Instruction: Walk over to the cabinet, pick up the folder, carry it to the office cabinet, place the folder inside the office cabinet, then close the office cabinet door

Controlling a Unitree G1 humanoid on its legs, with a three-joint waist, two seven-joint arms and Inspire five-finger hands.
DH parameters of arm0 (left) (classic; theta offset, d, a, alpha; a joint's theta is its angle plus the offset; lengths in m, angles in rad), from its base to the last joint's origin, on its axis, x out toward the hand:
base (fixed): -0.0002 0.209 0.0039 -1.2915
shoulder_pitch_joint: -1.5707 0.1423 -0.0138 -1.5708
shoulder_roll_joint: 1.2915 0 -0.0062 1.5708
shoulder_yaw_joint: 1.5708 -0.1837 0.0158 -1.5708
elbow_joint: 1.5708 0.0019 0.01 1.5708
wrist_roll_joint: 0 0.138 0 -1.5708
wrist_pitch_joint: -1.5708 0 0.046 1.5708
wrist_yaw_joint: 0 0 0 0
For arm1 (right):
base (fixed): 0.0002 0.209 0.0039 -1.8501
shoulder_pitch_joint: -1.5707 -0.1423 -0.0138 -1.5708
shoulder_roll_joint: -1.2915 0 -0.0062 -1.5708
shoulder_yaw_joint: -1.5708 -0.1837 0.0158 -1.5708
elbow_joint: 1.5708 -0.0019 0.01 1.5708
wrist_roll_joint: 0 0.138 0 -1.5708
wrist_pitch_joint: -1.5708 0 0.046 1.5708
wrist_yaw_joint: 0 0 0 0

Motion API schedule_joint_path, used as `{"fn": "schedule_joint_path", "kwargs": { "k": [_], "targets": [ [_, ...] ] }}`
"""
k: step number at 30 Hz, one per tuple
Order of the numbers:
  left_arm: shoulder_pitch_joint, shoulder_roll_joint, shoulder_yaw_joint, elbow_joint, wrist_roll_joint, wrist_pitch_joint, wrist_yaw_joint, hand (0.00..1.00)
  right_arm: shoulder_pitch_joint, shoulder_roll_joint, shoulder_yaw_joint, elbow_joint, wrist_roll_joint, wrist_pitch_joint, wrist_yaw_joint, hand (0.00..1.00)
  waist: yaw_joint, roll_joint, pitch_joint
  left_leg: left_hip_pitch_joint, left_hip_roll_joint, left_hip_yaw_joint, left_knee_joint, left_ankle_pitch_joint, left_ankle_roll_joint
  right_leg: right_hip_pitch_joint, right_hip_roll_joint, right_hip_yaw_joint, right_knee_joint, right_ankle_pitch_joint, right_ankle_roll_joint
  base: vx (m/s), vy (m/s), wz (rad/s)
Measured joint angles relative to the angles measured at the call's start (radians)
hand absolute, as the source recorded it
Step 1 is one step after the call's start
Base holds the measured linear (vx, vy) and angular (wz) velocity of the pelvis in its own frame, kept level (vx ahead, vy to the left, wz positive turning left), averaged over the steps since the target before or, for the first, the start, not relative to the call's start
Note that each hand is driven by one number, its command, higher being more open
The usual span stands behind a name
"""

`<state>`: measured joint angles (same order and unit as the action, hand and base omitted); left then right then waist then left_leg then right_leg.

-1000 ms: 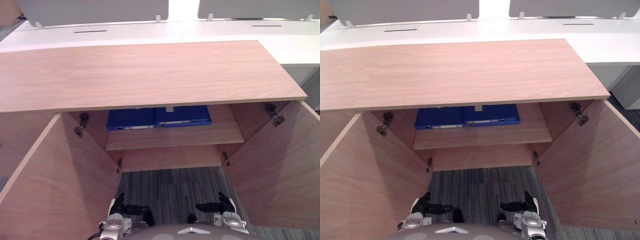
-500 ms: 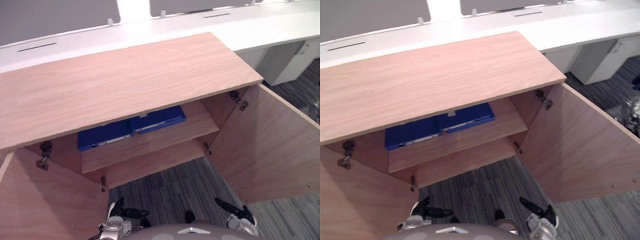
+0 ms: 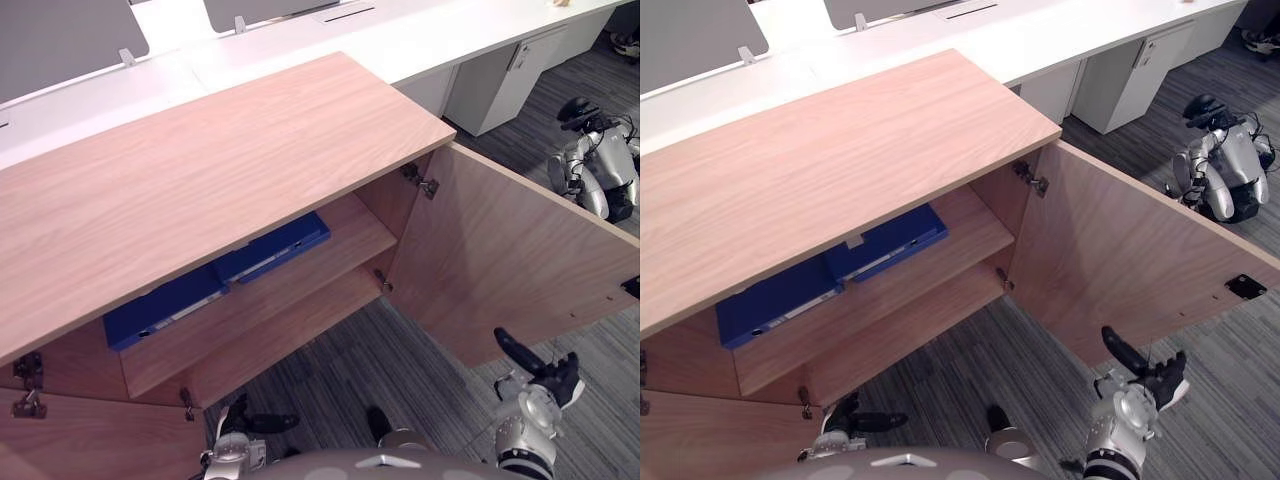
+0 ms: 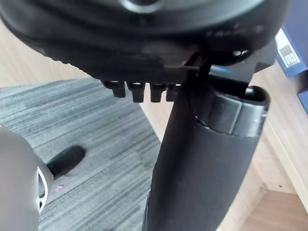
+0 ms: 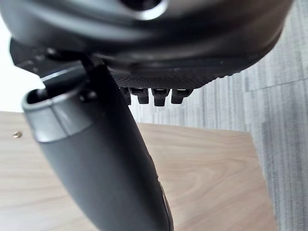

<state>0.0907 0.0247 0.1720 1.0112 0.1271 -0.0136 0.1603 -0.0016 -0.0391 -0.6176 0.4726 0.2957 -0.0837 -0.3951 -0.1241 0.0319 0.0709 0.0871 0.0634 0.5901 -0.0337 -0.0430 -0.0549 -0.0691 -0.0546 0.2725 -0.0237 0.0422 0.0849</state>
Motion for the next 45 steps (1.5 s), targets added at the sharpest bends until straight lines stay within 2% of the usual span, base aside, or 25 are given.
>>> {"fn": "schedule_joint_path", "kwargs": {
  "k": [6, 10, 16, 18, 23, 27, 36, 45],
  "targets": [
    [0.001, 0.005, -0.034, 0.0, -0.001, -0.001, -0.001, 1.0, -0.091, -0.171, -0.003, 0.001, -0.03, -0.001, -0.009, 1.0, -0.001, 0.021, 0.003, -0.026, -0.004, -0.04, 0.011, -0.007, 0.002, -0.013, -0.009, -0.003, -0.023, 0.015, 0.006, -0.04, -0.035, 0.02],
    [0.009, 0.004, -0.043, 0.007, -0.001, -0.001, -0.009, 1.0, -0.122, -0.26, -0.038, 0.003, -0.051, -0.001, -0.011, 1.0, -0.015, 0.038, 0.006, -0.045, -0.009, -0.083, 0.009, -0.002, 0.009, -0.014, -0.016, -0.029, -0.037, 0.024, 0.009, -0.02, -0.021, 0.14],
    [0.013, 0.004, -0.057, 0.015, -0.001, -0.006, -0.019, 1.0, -0.122, -0.286, -0.054, 0.003, -0.069, 0.0, -0.011, 1.0, -0.037, 0.044, 0.006, -0.057, -0.012, -0.126, -0.002, 0.009, 0.018, -0.011, -0.021, -0.08, -0.04, 0.025, 0.009, -0.01, -0.021, 0.18],
    [0.014, 0.008, -0.087, 0.015, 0.0, -0.006, -0.022, 1.0, -0.122, -0.302, -0.054, 0.014, -0.069, 0.0, 0.006, 1.0, -0.04, 0.045, 0.005, -0.059, -0.015, -0.134, -0.002, 0.01, 0.019, -0.01, -0.024, -0.087, -0.04, 0.025, 0.009, -0.02, -0.005, 0.11],
    [0.017, 0.016, -0.154, 0.017, 0.002, -0.009, -0.039, 1.0, -0.122, -0.424, -0.006, 0.087, -0.074, 0.002, 0.096, 1.0, -0.051, 0.045, 0.007, -0.059, -0.028, -0.146, 0.0, 0.011, 0.02, 0.0, -0.037, -0.098, -0.052, 0.029, 0.016, -0.03, 0.006, 0.06],
    [0.025, 0.025, -0.167, 0.019, 0.003, -0.016, -0.041, 1.0, -0.122, -0.474, 0.054, 0.115, -0.08, 0.005, 0.131, 1.0, -0.065, 0.042, 0.008, -0.058, -0.029, -0.146, 0.003, 0.011, 0.02, 0.003, -0.04, -0.097, -0.064, 0.035, 0.018, -0.04, -0.009, -0.03],
    [0.03, 0.038, -0.168, 0.019, 0.004, -0.021, -0.04, 1.0, -0.111, -0.455, 0.111, 0.098, -0.08, 0.005, 0.152, 1.0, -0.078, 0.03, 0.01, -0.053, -0.022, -0.141, 0.003, 0.011, 0.02, 0.004, -0.031, -0.097, -0.076, 0.053, 0.014, -0.02, -0.025, -0.06],
    [0.017, 0.051, -0.169, 0.045, 0.065, -0.019, -0.039, 1.0, 0.117, -0.209, 0.174, -0.203, -0.1, 0.006, 0.143, 1.0, -0.08, -0.018, -0.002, -0.04, -0.006, -0.137, 0.003, 0.015, 0.014, 0.004, -0.014, -0.094, -0.077, 0.064, 0.003, -0.03, -0.035, -0.08]
  ]
}}
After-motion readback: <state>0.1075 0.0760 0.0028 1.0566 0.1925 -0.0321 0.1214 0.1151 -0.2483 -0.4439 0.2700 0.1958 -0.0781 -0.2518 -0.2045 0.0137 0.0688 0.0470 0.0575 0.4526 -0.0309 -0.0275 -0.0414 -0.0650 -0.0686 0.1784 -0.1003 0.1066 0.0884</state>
